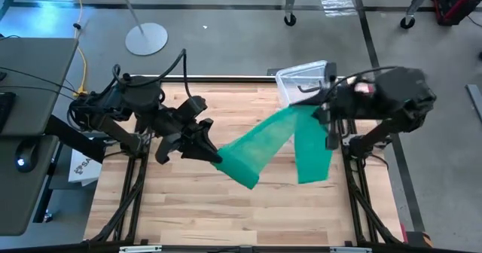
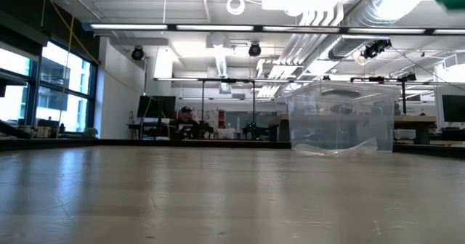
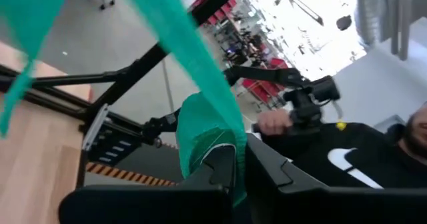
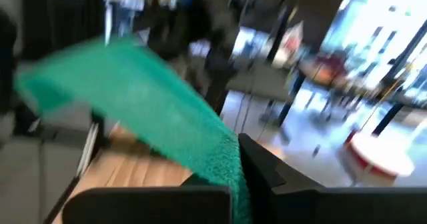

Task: Roll bandage
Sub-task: Roll the green bandage

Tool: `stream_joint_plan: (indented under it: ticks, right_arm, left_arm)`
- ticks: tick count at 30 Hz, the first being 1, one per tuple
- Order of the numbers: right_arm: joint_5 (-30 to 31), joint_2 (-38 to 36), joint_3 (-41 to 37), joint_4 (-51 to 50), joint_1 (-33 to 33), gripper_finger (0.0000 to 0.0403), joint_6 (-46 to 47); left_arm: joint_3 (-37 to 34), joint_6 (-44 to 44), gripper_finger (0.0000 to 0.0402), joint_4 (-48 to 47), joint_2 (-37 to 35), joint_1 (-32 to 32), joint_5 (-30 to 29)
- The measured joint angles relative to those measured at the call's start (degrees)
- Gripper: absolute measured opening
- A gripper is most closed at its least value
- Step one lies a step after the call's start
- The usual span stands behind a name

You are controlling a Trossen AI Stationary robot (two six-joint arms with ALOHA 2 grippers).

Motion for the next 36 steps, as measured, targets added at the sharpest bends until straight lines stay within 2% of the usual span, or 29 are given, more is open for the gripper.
stream_joint_plan:
  ticks: [4,10,14,17,20,25,29,36]
  right_arm:
    - [-3.0,2.3,0.0,-7.5,-1.0,0.0,3.1]
    - [-3.6,6.8,0.0,-11.6,-1.1,0.0,4.0]
    - [-0.7,9.2,0.0,-14.6,-1.2,0.0009,5.9]
    - [-0.2,9.8,-0.1,-17.2,-1.2,0.0043,7.6]
    - [1.6,9.2,-0.1,-16.6,-1.4,0.0097,7.9]
    - [5.8,7.8,0.0,-8.0,2.0,0.0177,-0.1]
    - [11.5,8.5,0.0,-3.0,5.7,0.0206,-7.0]
    - [18.8,9.4,-0.1,-2.1,7.4,0.0246,-2.3]
  left_arm:
    - [0.0,0.5,0.001,0.2,-0.4,0.0,-0.5]
    - [0.0,0.6,0.001,2.3,-0.6,0.0,-0.8]
    - [0.0,0.6,0.001,2.3,-0.7,0.0,-1.8]
    - [0.0,0.5,0.001,2.3,-0.7,0.0,-2.4]
    - [0.0,0.6,0.001,2.4,-0.7,0.0,-2.5]
    - [0.0,0.6,0.001,2.9,-0.7,0.0,-2.9]
    - [0.0,0.6,0.001,3.6,-0.7,0.0,-3.0]
    - [0.0,0.6,0.001,5.4,-0.7,0.0,-3.6]
